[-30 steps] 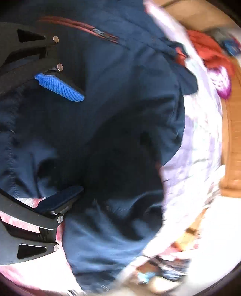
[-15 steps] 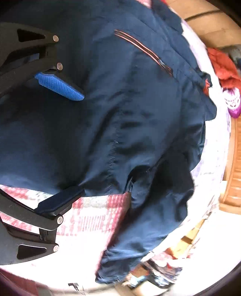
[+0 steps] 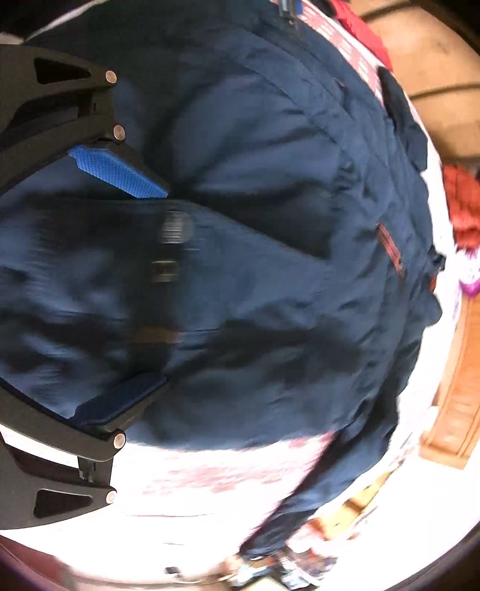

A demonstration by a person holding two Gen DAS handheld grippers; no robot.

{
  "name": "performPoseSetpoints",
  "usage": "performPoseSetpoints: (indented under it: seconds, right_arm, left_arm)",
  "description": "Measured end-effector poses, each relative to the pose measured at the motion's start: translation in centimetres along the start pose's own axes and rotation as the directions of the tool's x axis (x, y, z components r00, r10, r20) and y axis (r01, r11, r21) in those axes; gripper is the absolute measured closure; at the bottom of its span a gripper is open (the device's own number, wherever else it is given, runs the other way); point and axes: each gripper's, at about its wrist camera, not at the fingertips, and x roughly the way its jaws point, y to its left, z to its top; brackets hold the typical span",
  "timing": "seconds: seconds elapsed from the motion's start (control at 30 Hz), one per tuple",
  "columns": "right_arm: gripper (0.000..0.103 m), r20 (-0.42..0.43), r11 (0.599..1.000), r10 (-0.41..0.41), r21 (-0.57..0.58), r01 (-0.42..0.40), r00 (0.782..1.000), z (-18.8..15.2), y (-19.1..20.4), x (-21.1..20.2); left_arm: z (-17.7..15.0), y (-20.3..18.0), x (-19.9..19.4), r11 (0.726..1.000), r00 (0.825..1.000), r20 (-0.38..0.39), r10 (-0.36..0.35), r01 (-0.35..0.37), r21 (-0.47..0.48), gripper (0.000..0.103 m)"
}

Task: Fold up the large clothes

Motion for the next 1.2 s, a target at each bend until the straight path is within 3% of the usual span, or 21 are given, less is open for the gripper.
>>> performPoseSetpoints:
  seconds: [0.1, 0.17, 0.23, 0.33, 0.5, 0.53, 0.6, 0.7, 0.77, 0.83, 0.93, 0.97, 1.03, 1.2]
  right_arm:
    - [0.007, 0.004, 0.988, 0.122, -0.094, -0.121, 0.993, -1.9, 4.4, -1.5]
    - [0.007, -0.006, 0.98, 0.117, -0.164, -0.116, 0.993, -4.1, 5.9, -2.2]
    - [0.007, -0.008, 0.989, 0.105, -0.108, -0.105, 0.994, -6.4, 4.5, -2.8]
    - [0.007, -0.014, 0.999, 0.033, -0.01, -0.033, 0.999, -9.8, 0.7, -4.2]
    - [0.006, -0.121, 0.985, -0.042, 0.163, 0.062, 0.992, -13.2, -5.5, -5.3]
    - [0.007, -0.123, 0.985, -0.064, 0.153, 0.082, 0.99, -13.1, -5.5, -5.7]
    - [0.007, -0.107, 0.988, -0.1, 0.105, 0.111, 0.989, -12.0, -4.3, -6.2]
    - [0.007, -0.025, 0.999, -0.021, 0.031, 0.022, 0.999, -10.6, -1.9, -7.2]
    - [0.007, -0.054, 0.999, -0.005, -0.049, 0.003, 0.999, -11.0, -1.0, -6.2]
    - [0.007, -0.097, 0.999, -0.028, 0.014, 0.03, 0.995, -12.5, -4.0, -5.2]
    - [0.004, -0.136, 0.967, -0.073, 0.232, 0.104, 0.988, -14.2, -10.4, -6.2]
    - [0.003, -0.118, 0.965, -0.069, 0.245, 0.096, 0.991, -14.3, -11.3, -7.1]
    - [0.003, -0.099, 0.963, -0.183, 0.18, 0.199, 0.978, -13.1, -12.0, -8.4]
    - [0.003, 0.096, 0.954, -0.18, 0.258, 0.151, 0.979, -6.6, -17.2, -11.5]
  left_arm:
    - [-2.3, -4.1, -2.7, 0.983, 0.989, -0.003, -0.149, 0.149, 0.105, 0.0]
    - [-4.3, -6.4, -3.1, 0.964, 0.983, -0.045, -0.177, 0.182, 0.193, 0.0]
    - [-6.6, -6.2, -3.4, 0.961, 0.984, -0.051, -0.173, 0.18, 0.209, 0.0]
    - [-7.9, -2.6, -3.4, 0.982, 0.99, -0.049, -0.133, 0.138, 0.131, 0.0]
    - [-8.6, 0.8, -3.5, 0.988, 0.996, -0.056, -0.068, 0.075, 0.135, 0.0]
    - [-8.6, 0.9, -3.6, 0.99, 0.998, -0.058, -0.02, 0.028, 0.139, 0.0]
    - [-8.4, 1.5, -3.7, 0.997, 0.996, -0.087, -0.026, 0.033, 0.076, 0.0]
    - [-7.8, 0.6, -4.6, 0.998, 0.995, -0.082, -0.049, 0.053, 0.045, 0.0]
    - [-7.0, -0.7, -5.2, 0.995, 0.995, -0.069, -0.077, 0.08, 0.051, 0.0]
    - [-4.8, -2.4, -5.5, 0.993, 0.994, -0.041, -0.102, 0.104, 0.053, 0.0]
    - [0.5, -5.9, -5.6, 0.985, 0.986, 0.049, -0.157, 0.153, 0.082, 0.0]
    - [2.5, -7.3, -5.4, 0.981, 0.982, 0.073, -0.173, 0.166, 0.101, 0.0]
    - [6.7, -10.8, -5.2, 0.971, 0.971, 0.123, -0.207, 0.188, 0.149, 0.0]
    - [18.7, -22.0, -4.4, 0.93, 0.923, 0.184, -0.337, 0.296, 0.219, 0.0]
